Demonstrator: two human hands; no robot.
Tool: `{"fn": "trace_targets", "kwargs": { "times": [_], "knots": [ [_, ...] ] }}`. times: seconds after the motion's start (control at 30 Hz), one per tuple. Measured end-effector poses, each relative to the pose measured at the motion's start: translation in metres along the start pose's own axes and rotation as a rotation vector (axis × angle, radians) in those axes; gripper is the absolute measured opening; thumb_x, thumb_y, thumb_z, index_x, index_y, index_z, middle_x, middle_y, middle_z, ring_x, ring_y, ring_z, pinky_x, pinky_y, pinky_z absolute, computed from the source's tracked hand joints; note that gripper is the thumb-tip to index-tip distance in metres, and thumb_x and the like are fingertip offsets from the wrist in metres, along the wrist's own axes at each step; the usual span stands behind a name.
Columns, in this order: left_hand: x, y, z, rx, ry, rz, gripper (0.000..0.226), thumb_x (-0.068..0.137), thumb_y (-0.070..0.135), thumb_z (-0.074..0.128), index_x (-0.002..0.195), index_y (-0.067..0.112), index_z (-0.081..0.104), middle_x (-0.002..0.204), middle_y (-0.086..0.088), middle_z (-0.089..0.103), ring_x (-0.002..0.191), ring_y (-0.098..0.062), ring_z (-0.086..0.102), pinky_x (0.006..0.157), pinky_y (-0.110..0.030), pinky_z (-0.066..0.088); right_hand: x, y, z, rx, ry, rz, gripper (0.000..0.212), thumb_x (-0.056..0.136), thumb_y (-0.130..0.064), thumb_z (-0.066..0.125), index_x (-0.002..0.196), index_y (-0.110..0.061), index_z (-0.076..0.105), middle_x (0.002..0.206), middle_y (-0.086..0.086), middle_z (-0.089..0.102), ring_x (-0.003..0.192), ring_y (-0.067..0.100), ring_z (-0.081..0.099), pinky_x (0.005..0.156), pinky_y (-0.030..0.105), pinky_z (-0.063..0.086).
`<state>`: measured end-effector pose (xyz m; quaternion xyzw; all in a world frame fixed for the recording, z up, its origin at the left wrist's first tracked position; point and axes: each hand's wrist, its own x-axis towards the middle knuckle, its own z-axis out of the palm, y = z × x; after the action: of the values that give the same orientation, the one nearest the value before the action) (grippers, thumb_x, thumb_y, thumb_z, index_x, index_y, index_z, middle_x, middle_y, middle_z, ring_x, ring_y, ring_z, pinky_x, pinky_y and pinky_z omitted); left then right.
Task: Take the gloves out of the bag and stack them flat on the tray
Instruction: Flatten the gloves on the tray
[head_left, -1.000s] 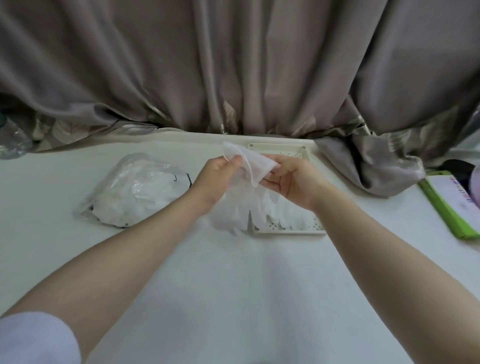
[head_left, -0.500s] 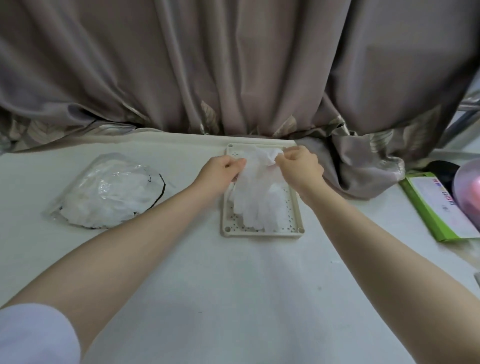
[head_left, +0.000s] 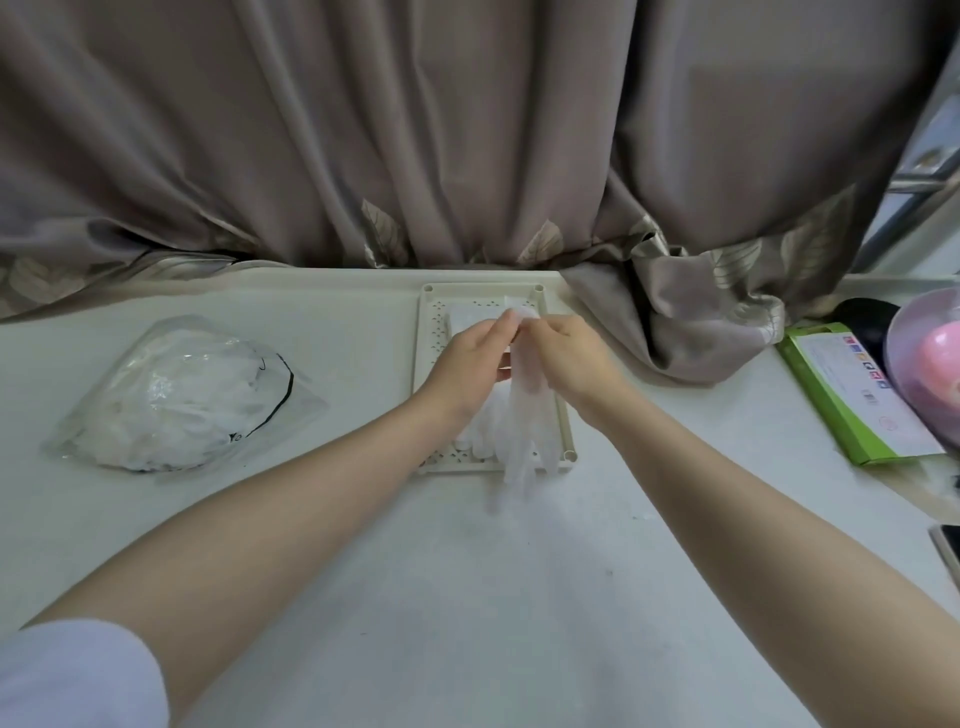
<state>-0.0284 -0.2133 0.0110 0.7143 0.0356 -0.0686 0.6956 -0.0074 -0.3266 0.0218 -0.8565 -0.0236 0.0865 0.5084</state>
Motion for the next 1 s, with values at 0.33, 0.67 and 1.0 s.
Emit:
{"fn": "trace_targets", "kwargs": {
  "times": [0.33,0.67,1.0],
  "knots": [
    [0.016,-0.006,-0.020,-0.355,-0.090,-0.229,0.035,0.100,0.021,0.038,0.108,-0.001,0.063,0.091,-0.015,0.067,0.083,-0.027,0.063,0.089,-0.041,0.047,0.001,0.004,-0.008,-0.111,-0.205,-0.084,0.029,0.096,-0.025,0.048,0.078,-0.011,0.066,0.068,0.003,0.065,0.061,0.015,0.056,0.065,0.030,0.046],
    [0.043,-0.024,-0.046,-0.475,-0.147,-0.416,0.042,0.099,0.035,0.040,0.127,0.007,0.055,0.121,-0.014,0.064,0.109,-0.028,0.063,0.089,-0.040,0.053,0.040,0.035,0.010,0.492,-0.110,0.275,0.021,0.093,-0.018,0.060,0.108,-0.004,0.065,0.102,0.015,0.070,0.090,0.026,0.066,0.081,0.038,0.055],
    [0.074,-0.057,-0.072,-0.133,-0.223,-0.385,0.040,0.092,0.001,0.053,0.126,0.022,0.050,0.100,-0.005,0.067,0.080,-0.015,0.067,0.068,-0.025,0.056,0.091,0.048,0.033,0.297,-0.027,0.234,0.024,0.097,-0.025,0.051,0.085,-0.009,0.065,0.080,0.005,0.064,0.075,0.018,0.061,0.066,0.029,0.054]
  ]
}}
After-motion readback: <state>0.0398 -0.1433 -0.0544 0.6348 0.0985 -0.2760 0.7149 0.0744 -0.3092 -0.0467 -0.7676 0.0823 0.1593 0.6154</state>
